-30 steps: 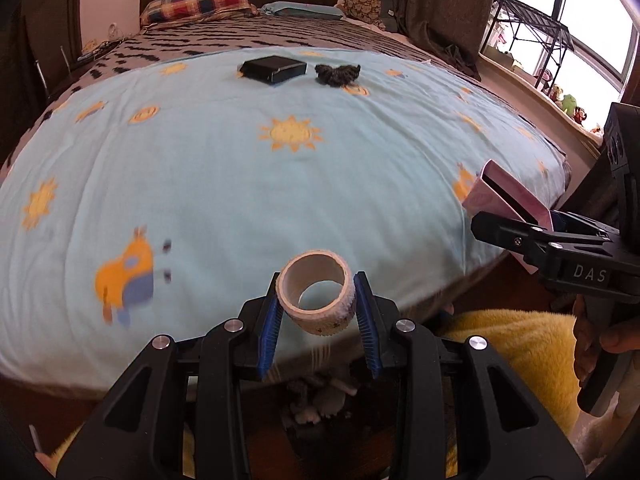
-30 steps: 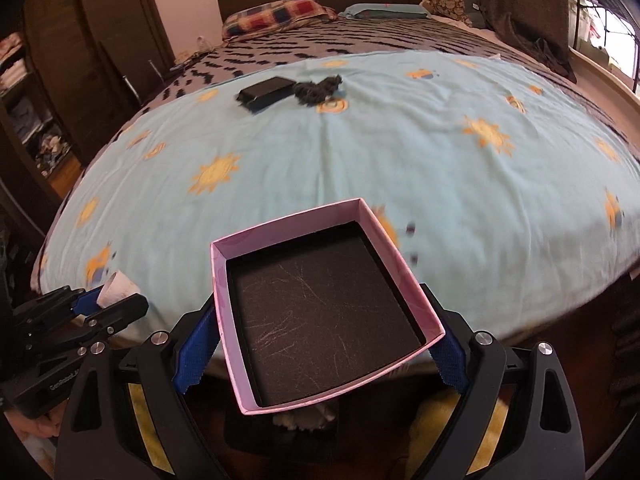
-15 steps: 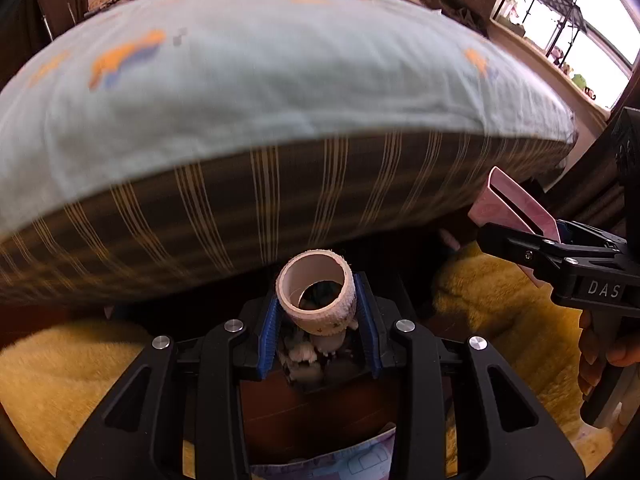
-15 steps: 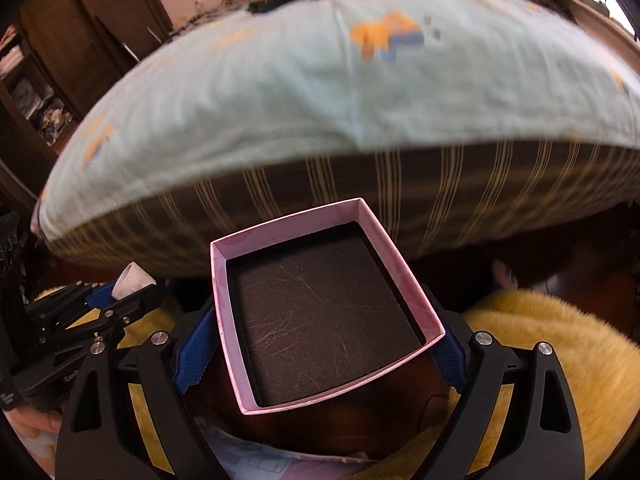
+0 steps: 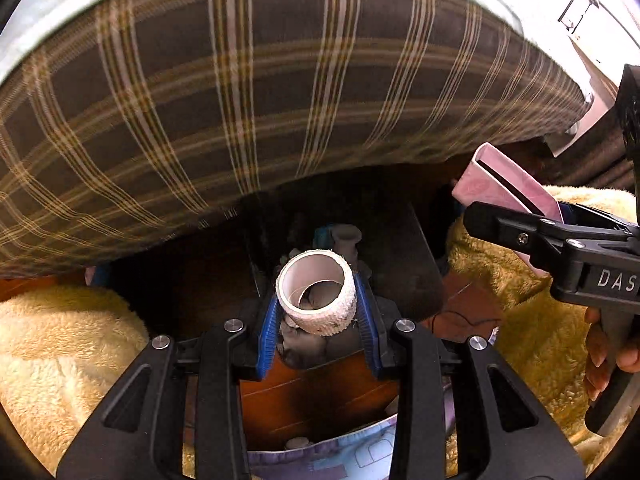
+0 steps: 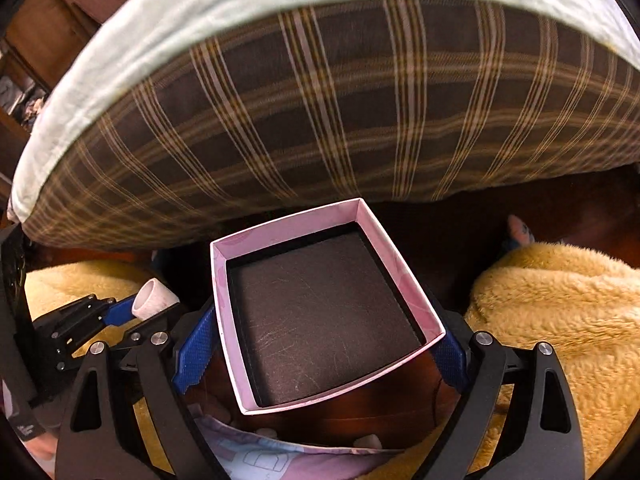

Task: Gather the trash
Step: 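Lower both tools to the bin and release the tape roll and pink box, then grasp the dark grey scrunchie with the right tool while the left tool grasps the black box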

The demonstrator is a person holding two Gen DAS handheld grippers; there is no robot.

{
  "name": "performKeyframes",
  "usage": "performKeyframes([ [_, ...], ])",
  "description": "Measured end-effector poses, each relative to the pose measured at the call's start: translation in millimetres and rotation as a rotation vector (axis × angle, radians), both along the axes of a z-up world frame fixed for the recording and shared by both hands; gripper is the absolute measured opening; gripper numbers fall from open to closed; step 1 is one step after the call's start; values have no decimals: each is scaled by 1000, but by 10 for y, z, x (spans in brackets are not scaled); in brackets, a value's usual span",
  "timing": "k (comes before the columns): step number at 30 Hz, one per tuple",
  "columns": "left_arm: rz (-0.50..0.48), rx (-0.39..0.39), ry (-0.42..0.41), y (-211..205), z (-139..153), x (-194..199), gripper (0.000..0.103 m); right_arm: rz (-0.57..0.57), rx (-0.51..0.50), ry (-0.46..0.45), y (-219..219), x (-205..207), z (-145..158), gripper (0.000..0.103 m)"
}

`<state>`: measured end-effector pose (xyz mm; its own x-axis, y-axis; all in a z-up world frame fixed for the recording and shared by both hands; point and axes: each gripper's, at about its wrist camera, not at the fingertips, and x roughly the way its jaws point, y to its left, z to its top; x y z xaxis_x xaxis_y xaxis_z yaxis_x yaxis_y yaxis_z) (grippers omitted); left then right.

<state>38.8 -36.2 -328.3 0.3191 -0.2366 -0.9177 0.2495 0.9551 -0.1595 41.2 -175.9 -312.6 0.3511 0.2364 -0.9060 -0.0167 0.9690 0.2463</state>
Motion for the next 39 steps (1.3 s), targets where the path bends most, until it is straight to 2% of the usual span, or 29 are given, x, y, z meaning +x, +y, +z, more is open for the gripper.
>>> performKeyframes([
  [8,-12,-1,42,-9,-146,24,34,4,28,32,5,107,-128,92],
  [11,-3,-3,52,25,-168,42,37,6,52,38,15,138,-134,92],
  [16,19,1,54,116,-175,53,60,-8,49,37,14,186,-65,94],
  [20,32,21,39,163,-119,59,72,-26,43,28,-83,206,9,95],
  [25,50,62,-28,206,136,68,86,-47,43,-1,-177,204,211,95],
  [28,60,73,-75,228,346,80,91,-59,59,-27,-241,203,342,95],
  [34,64,49,-159,268,815,146,93,-78,76,-120,-370,274,766,95],
  [39,63,34,-233,287,1226,302,93,-75,47,-225,-431,444,1220,95],
])
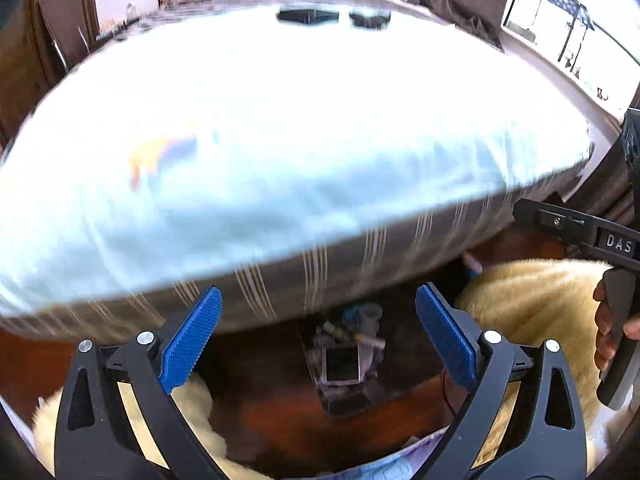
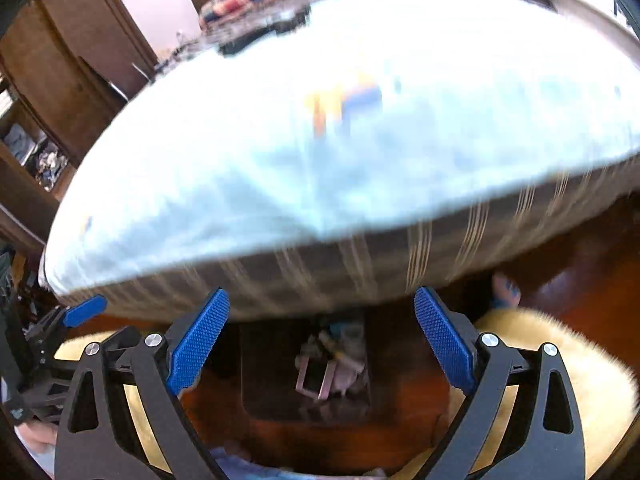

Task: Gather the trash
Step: 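Grasp the dark grey scrunchie with the right tool while the left tool grasps the black box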

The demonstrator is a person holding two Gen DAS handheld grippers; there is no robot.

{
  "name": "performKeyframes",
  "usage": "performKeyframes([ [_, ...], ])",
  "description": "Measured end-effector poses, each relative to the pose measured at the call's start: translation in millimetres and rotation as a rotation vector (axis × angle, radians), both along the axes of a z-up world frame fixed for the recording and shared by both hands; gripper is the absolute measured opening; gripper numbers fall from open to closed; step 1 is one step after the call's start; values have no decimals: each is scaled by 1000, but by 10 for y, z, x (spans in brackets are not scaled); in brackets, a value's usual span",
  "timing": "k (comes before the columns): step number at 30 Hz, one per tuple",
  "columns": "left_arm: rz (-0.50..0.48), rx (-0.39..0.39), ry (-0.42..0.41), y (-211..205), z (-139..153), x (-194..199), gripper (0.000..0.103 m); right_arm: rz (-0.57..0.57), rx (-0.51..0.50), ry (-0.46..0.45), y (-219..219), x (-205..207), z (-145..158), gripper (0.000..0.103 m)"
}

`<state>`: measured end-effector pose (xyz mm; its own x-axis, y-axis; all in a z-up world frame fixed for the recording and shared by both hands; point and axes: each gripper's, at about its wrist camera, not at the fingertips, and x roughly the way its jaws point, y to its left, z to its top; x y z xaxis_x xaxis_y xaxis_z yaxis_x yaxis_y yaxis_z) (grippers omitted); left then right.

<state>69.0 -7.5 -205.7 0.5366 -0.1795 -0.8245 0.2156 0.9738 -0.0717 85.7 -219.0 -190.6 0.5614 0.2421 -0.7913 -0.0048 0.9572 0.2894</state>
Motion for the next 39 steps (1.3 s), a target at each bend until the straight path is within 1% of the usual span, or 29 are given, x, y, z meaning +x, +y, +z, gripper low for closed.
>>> performKeyframes([
  [3,4,-2,-42,22,240,167,93,4,-24,-45,-37,177,192,95],
  [7,13,26,-89,45,428,408,93,16,-54,-87,-52,470,394,95],
  [12,24,49,-114,49,532,764,93,26,-86,-123,-62,856,514,95],
  [16,28,42,-113,58,551,1078,93,38,-97,-138,-24,1213,594,95],
  [21,38,28,-113,73,580,1504,93,50,-95,-135,48,1684,607,95],
  [26,40,28,-115,48,577,1912,93,42,-101,-118,108,2134,535,94],
  [29,29,37,-114,19,554,2068,93,42,-90,-93,155,2435,471,94],
  [33,21,42,-111,-2,521,2228,93,56,-72,-80,269,2719,426,94],
  [39,12,53,-122,-51,528,2487,93,46,-108,-57,418,3063,347,93],
])
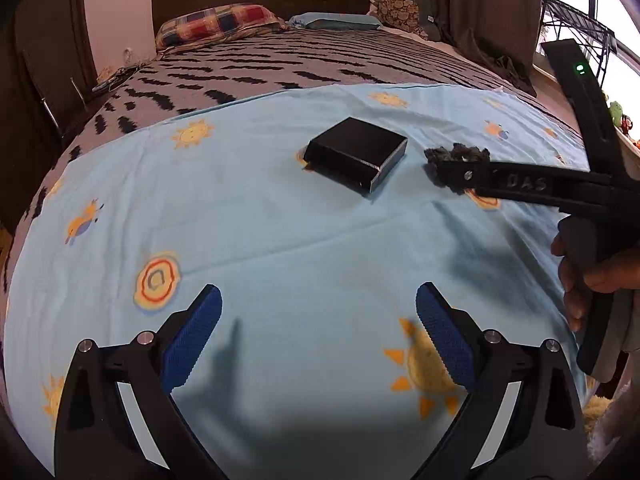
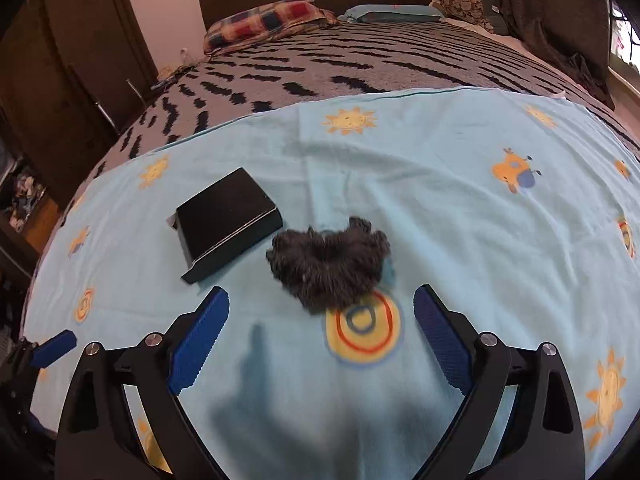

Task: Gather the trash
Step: 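Grasp the dark grey scrunchie with the right tool while the left tool grasps the black box, then lower both tools to the bin and release the black box and scrunchie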

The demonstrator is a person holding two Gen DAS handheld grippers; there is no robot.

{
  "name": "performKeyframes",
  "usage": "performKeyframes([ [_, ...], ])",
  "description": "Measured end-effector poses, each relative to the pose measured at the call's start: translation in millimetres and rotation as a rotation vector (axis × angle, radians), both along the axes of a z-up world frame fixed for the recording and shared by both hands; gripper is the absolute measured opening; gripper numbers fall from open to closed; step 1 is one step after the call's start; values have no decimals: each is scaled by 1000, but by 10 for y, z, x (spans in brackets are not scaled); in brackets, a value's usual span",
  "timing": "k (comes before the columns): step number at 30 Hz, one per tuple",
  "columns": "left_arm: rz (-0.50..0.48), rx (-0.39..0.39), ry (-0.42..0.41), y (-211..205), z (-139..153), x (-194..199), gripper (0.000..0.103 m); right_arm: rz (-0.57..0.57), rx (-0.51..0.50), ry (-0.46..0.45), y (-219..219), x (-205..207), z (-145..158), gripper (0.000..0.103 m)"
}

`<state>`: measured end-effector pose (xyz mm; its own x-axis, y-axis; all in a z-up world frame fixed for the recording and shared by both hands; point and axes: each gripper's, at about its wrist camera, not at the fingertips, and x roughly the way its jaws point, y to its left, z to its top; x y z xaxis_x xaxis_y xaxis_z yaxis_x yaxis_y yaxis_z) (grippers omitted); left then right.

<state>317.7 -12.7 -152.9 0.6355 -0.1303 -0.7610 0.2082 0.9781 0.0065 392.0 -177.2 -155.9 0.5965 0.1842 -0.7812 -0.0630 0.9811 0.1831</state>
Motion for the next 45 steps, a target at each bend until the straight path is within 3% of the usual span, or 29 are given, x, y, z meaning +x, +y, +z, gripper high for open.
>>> performKeyframes([
  [7,-34,-1,-17,-62,71,316,93,-18,-50,9,17,239,-76,74],
  [10,-50,-18,-15,-72,83,480,93,-10,-91,7,-1,294,-78,55],
  [12,-52,-24,-14,-93,83,592,93,-10,-116,-1,-45,291,-73,33],
  [14,-64,-15,-26,-133,77,705,93,-10,-92,-5,-151,275,-65,26],
  [22,-135,55,-9,-360,-61,1068,94,-14,17,3,-496,185,-79,23],
  [32,-204,89,31,-603,-272,1350,94,-14,54,-2,-531,196,-114,23],
  [35,-214,56,43,-601,-284,1388,84,-13,47,-4,-528,195,-111,23],
  [40,-212,48,40,-594,-252,1275,79,-18,46,-13,-509,160,-87,23],
  [45,-203,-15,43,-533,-167,904,78,7,31,-39,-407,-115,31,23],
])
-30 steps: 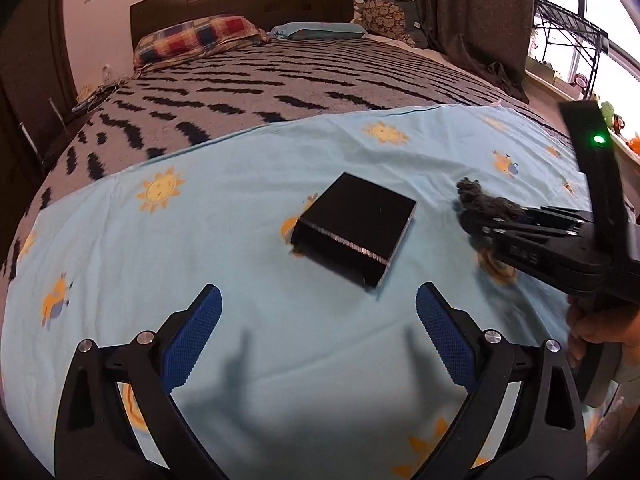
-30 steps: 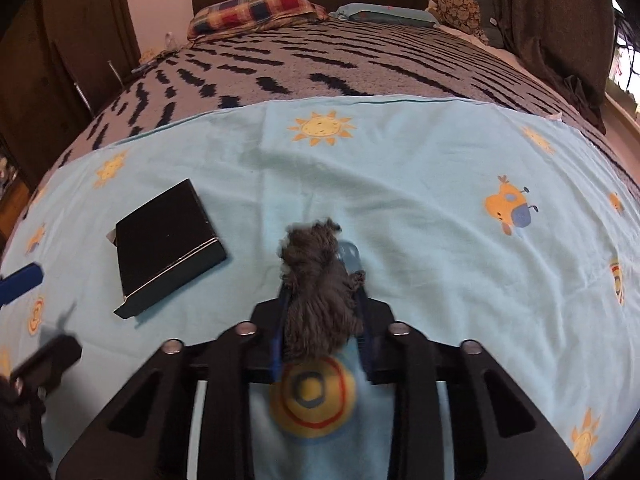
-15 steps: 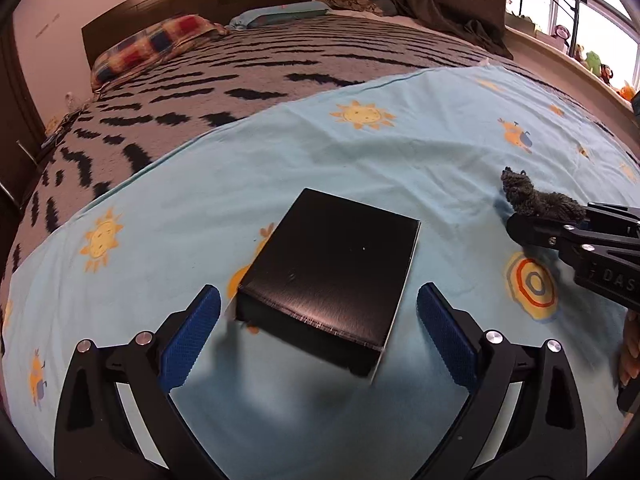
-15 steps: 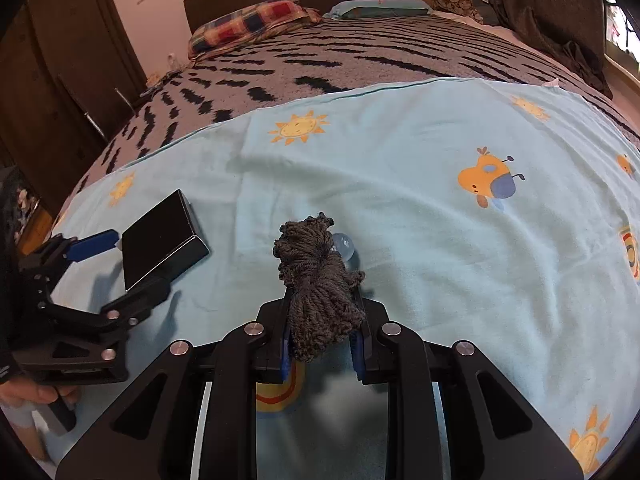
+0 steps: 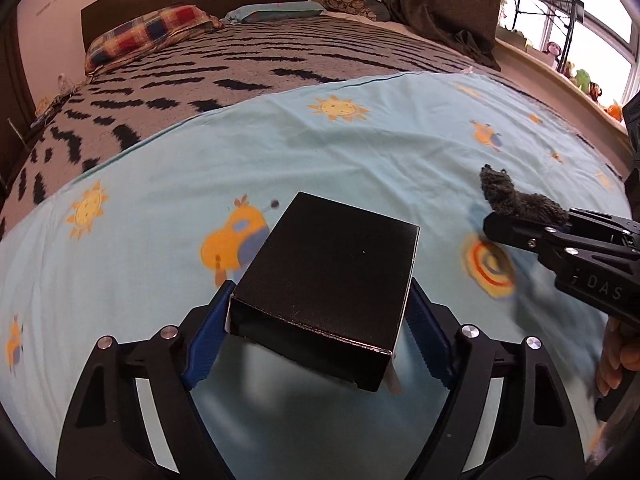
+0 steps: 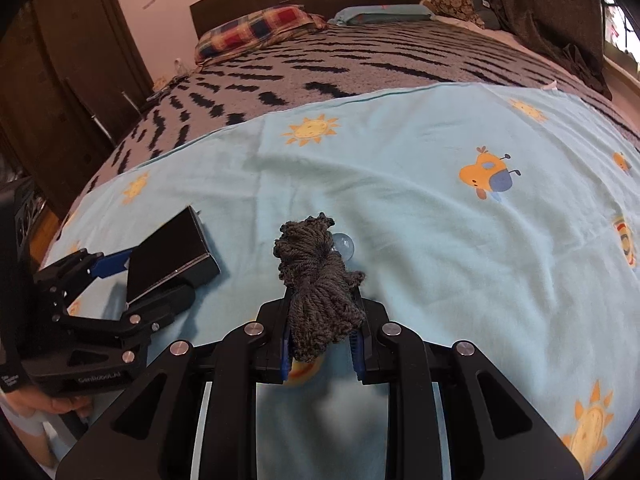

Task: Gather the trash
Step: 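Lower both tools to the bin and release the black box and scrunchie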

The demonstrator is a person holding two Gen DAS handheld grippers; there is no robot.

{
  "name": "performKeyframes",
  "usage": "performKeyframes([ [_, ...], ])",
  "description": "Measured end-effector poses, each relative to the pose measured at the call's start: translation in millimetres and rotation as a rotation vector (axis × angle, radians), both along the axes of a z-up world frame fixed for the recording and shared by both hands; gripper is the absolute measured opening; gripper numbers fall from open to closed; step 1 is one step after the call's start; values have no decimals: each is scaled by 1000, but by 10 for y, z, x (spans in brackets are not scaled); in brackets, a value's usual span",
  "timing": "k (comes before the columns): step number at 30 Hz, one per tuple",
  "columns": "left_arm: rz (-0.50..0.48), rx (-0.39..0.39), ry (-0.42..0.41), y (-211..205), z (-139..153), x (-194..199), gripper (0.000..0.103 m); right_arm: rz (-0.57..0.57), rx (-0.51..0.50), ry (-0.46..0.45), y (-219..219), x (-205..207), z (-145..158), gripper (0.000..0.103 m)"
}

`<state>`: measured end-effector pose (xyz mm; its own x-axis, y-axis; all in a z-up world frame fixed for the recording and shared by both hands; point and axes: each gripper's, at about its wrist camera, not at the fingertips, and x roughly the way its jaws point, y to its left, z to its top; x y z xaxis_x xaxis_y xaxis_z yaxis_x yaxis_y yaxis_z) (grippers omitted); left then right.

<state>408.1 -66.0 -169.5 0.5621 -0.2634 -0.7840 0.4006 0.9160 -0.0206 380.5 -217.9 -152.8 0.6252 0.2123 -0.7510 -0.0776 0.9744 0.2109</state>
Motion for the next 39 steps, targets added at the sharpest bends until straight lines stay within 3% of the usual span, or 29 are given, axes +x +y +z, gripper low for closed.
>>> performKeyframes([
  [7,26,-55,-24,104,253,-703,78,13,-30,-25,106,-582,220,23],
  [14,43,-37,-78,193,459,-1548,78,9,-29,-35,79,-1262,363,23],
  [21,82,-72,-83,312,514,-2318,78,33,-10,-52,70,-1989,461,23],
  [27,123,-110,-59,387,286,-2943,78,63,4,-31,80,-2544,287,23],
  [31,143,-84,-49,411,59,-3297,78,73,19,13,99,-2821,70,24],
  [39,171,-84,21,494,-380,-3687,78,83,29,82,155,-3241,-292,24],
])
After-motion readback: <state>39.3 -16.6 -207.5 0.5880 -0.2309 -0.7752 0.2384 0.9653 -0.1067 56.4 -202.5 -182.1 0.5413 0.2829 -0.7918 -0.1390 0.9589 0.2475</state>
